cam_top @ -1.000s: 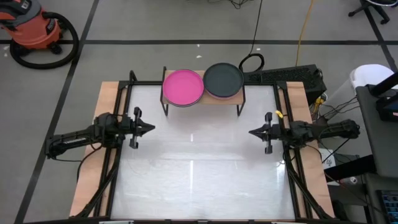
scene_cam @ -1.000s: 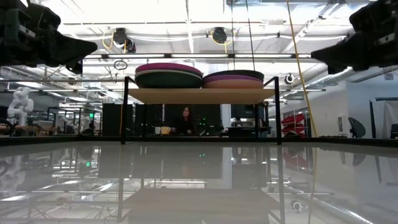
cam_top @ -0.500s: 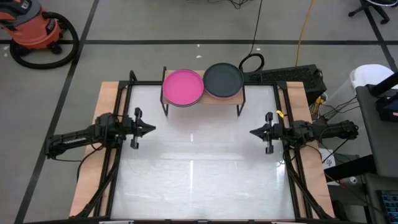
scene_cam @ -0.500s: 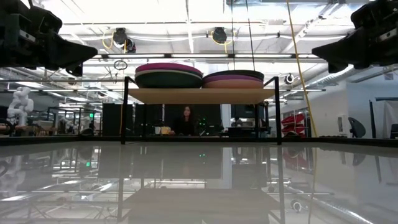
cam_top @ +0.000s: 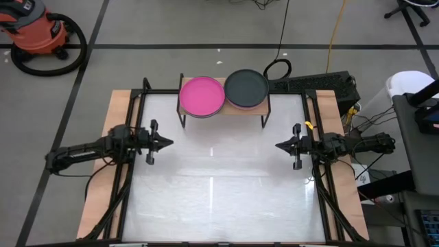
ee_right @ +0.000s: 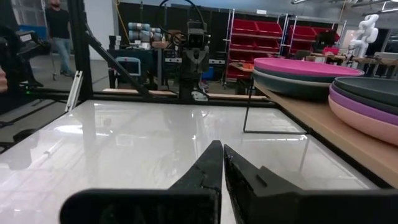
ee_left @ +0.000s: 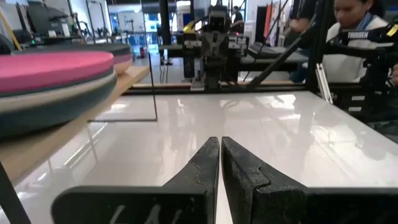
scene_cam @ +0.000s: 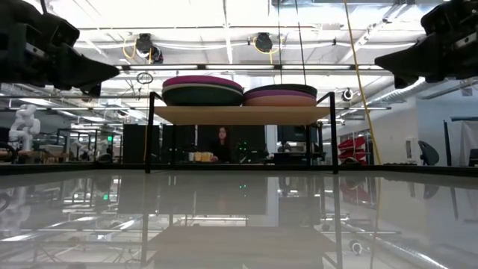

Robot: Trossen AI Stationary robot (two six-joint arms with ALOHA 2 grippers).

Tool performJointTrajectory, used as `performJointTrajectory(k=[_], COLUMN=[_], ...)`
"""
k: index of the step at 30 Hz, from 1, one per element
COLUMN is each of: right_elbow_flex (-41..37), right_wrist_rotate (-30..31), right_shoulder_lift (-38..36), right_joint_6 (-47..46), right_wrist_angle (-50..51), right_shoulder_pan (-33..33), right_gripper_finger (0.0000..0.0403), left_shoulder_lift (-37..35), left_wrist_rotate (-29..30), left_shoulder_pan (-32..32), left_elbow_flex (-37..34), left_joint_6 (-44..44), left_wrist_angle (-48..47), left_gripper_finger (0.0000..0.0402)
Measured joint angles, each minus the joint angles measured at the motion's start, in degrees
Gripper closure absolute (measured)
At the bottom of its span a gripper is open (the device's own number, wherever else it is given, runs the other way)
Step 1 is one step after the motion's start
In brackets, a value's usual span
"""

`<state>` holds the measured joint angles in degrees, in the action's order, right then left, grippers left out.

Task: Place and stack plates onto a shelf
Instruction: Return to Home Position

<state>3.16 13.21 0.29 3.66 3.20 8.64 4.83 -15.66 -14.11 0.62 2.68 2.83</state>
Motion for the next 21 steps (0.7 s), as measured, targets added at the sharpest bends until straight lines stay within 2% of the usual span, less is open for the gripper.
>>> performJointTrajectory(k=[10, 21], right_elbow_flex=[0.0, 0.0], right_wrist_rotate=[0.2, 0.3], right_shoulder_lift=[0.1, 3.5], right_joint_6=[-1.7, -2.9], right_wrist_angle=[0.0, 0.0], right_shoulder_pan=[0.0, 0.0], right_gripper_finger=[0.0403, 0.0403], left_shoulder_lift=[4.8, 5.1], left_wrist_rotate=[0.0, -1.8], left_shoulder_pan=[0.0, 0.0], left_elbow_flex=[0.0, 0.0], left_joint_6=[0.2, 1.0], left_wrist_angle=[0.0, 2.1], left_gripper_finger=[0.0378, 0.0378])
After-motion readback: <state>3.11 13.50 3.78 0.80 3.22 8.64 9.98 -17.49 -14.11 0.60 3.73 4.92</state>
